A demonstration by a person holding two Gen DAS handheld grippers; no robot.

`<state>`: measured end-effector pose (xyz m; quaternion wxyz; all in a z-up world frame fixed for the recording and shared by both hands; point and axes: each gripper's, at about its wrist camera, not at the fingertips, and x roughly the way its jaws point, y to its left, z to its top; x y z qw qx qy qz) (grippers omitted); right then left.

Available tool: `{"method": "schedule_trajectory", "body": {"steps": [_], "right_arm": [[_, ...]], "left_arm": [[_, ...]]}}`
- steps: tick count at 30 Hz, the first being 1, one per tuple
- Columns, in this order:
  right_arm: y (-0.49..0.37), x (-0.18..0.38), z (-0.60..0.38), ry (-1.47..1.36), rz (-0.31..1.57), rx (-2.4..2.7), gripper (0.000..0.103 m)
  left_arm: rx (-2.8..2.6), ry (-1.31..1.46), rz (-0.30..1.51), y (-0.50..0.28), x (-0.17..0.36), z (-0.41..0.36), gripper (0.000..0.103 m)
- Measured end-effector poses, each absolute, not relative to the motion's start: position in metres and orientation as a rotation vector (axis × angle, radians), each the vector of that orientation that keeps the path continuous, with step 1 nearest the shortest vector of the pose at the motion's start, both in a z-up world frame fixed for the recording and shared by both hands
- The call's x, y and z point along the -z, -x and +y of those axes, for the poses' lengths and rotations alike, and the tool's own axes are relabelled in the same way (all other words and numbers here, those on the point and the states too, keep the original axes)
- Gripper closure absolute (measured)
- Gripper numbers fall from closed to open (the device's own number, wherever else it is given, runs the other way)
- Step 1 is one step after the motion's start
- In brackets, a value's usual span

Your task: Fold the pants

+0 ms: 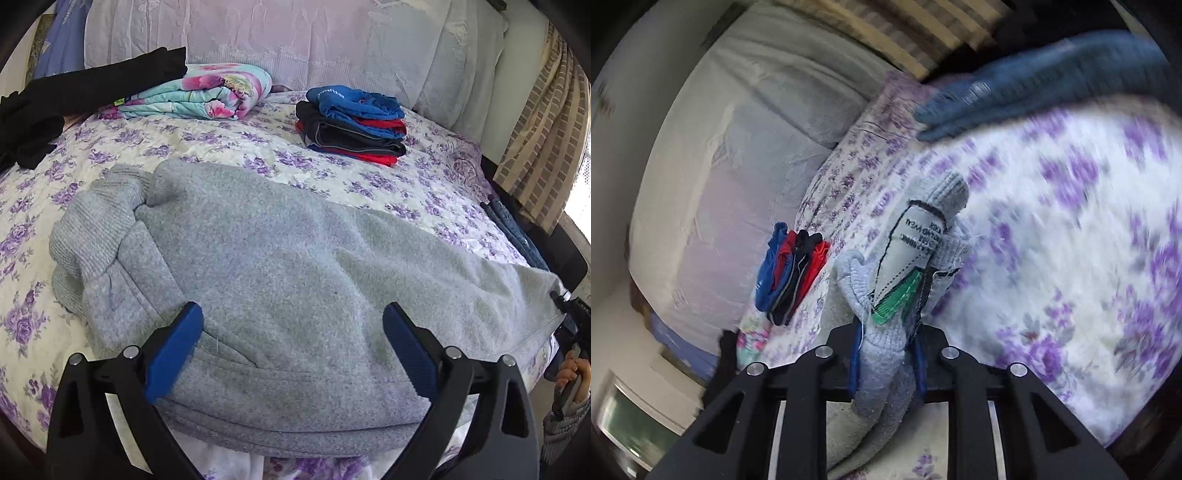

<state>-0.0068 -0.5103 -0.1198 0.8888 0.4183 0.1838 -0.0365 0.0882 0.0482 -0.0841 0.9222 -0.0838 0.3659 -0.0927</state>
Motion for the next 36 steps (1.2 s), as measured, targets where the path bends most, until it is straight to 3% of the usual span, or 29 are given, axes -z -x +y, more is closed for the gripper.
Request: {"method": "schedule_trajectory", "body": {"steps": [9,14,20,21,24,25,29,33,36], "right_arm": [[-0.01,0.02,-0.34,0.025,0.326,0.106,0.081],[-0.028,0.037,-0.224,0.414,0.341,0.001,0.081],[-0.039,0.1,-0.138,0.769,0.452,-0.089,0.08],[-0.038,0.109,-0.131,0.834,0.461,-0.083,0.074],[-0.025,0.12,-0.113,0.96,0.418,-0.119,0.039],[-0.018,0.119,-0.11,0.99,0.391,-0.123,0.036],[0.009,0.09,-0.115,0.911,0.394,-0.257,0.035],[-0.006,0.022,-0.173,0.369,0.453,-0.353,0.037],[-0.041,0.006,-0.213,0.124,0.486,-0.243,0.056]], "left_arm": [[0.189,0.313,0.649,-0.059,0.05,0.084,0.007],[0.131,0.415,0.613,-0.036,0.042,0.133,0.007],[0.071,0.467,0.62,-0.016,0.054,0.168,0.007],[0.072,0.473,0.625,-0.014,0.057,0.17,0.007],[0.082,0.48,0.639,-0.015,0.063,0.17,0.007],[0.089,0.48,0.643,-0.016,0.065,0.169,0.007],[0.103,0.481,0.653,-0.021,0.069,0.163,0.007],[0.105,0.483,0.673,-0.023,0.075,0.16,0.007],[0.107,0.484,0.683,-0.024,0.077,0.156,0.007]]}}
